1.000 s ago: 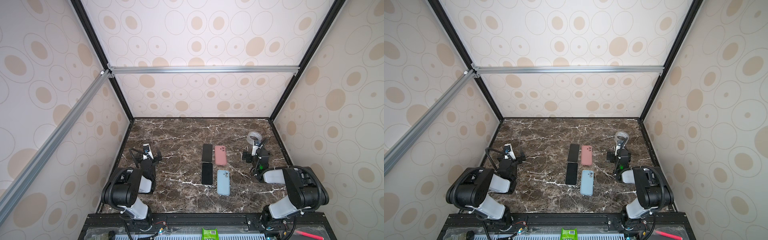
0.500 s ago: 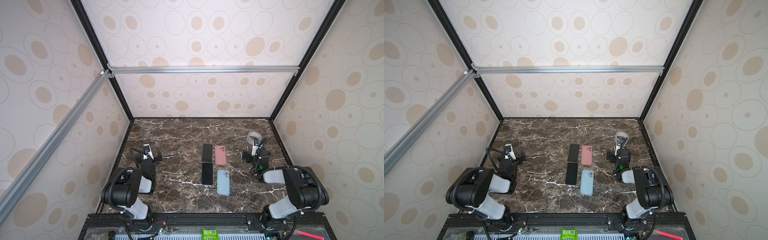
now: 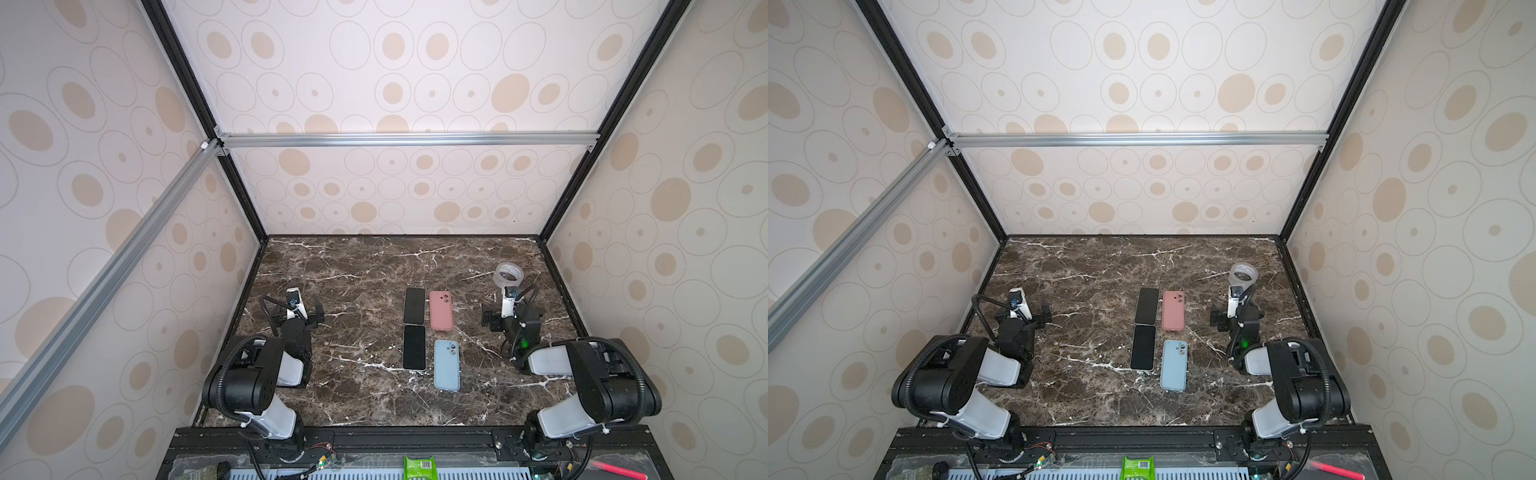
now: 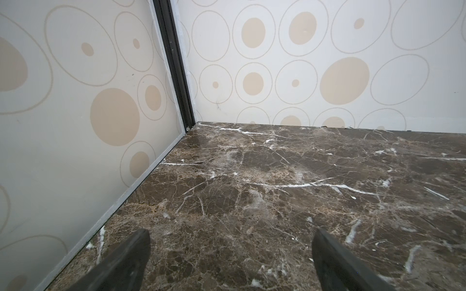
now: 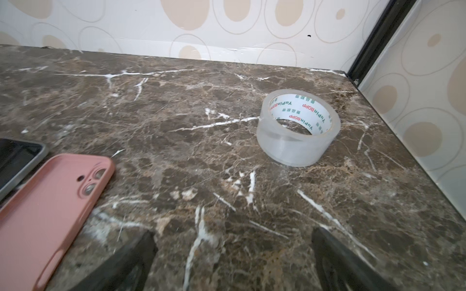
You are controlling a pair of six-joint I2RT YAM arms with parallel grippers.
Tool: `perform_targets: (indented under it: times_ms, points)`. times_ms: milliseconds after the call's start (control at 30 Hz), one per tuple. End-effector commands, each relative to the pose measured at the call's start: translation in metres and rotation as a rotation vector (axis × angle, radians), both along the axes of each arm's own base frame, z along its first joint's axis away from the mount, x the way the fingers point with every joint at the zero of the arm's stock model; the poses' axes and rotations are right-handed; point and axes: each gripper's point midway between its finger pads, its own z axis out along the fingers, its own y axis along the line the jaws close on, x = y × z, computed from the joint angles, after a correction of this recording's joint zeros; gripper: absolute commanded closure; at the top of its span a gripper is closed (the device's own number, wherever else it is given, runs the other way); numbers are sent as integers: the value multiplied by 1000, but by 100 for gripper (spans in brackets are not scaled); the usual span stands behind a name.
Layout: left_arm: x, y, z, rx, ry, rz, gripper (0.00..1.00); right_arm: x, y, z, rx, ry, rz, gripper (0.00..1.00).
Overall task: Take the phone out of the phone case
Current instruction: Reset both arms
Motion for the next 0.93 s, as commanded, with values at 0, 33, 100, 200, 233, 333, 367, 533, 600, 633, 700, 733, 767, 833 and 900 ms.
perform_targets:
  times_ms: [0,33,100,200,233,333,367,533,600,633,700,733,767,833,900]
  points:
    - [1,1,8,-4,-29,-1,1,0,-17,22,6,-131,-96,0]
    - [1,1,8,-4,-29,-1,1,3,-31,22,9,-128,-188,0]
    - [1,1,8,-4,-27,-1,1,12,-46,19,8,-65,-287,0]
    - [1,1,8,-4,-29,-1,1,22,-35,11,-27,14,-232,0]
    - [1,1,8,-4,-28,0,1,22,-33,12,-25,-8,-223,0]
    - [1,1,8,-4,-29,-1,1,23,-32,11,-26,23,-219,0]
    - [1,1,8,-4,-27,0,1,22,-32,10,-23,30,-217,0]
    - [1,1,8,-4,-29,-1,1,22,-31,10,-24,27,-215,0]
    - [1,1,8,-4,-28,-1,1,23,-32,11,-26,19,-218,0]
    - [1,1,8,-3,-29,-1,1,23,-32,11,-25,18,-217,0]
    - [1,1,8,-4,-29,-1,1,23,-32,10,-25,26,-217,0]
    - [1,1,8,-4,-29,-1,1,23,-32,10,-27,28,-217,0]
    - [1,1,8,-4,-29,-1,1,24,-31,9,-28,33,-214,0]
    - [1,1,8,-4,-29,0,1,26,-31,8,-20,36,-210,0]
    - [1,1,8,-3,-29,-1,1,26,-31,9,-20,34,-210,0]
